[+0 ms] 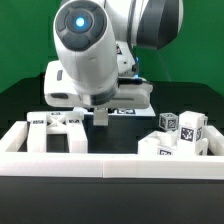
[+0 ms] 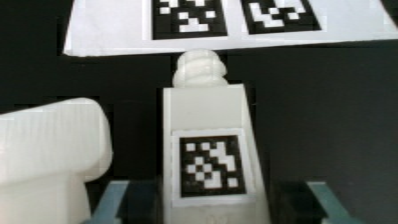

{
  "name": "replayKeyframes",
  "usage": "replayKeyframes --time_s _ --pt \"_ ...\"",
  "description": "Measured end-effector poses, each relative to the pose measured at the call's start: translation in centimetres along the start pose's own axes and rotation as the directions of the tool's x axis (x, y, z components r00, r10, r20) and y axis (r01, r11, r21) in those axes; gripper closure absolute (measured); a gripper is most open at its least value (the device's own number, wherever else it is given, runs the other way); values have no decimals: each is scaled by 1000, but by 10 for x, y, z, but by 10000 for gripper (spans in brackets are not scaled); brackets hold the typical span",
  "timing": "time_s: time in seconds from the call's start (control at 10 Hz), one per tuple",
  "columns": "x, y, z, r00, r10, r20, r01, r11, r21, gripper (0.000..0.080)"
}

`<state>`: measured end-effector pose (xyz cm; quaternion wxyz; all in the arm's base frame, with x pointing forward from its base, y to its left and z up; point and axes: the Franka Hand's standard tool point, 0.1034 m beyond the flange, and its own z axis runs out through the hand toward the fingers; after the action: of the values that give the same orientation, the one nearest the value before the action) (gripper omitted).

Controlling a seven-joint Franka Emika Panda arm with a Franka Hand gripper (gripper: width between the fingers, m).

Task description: Assemble chair

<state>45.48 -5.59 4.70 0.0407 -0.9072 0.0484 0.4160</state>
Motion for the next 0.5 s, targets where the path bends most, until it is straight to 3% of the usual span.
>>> replayKeyframes --time_s 0.3,0.5 --pt "-25 -12 -54 999 6 -52 -5 1000 21 512" --pt "-23 -10 -61 995 7 -99 -5 1000 22 512"
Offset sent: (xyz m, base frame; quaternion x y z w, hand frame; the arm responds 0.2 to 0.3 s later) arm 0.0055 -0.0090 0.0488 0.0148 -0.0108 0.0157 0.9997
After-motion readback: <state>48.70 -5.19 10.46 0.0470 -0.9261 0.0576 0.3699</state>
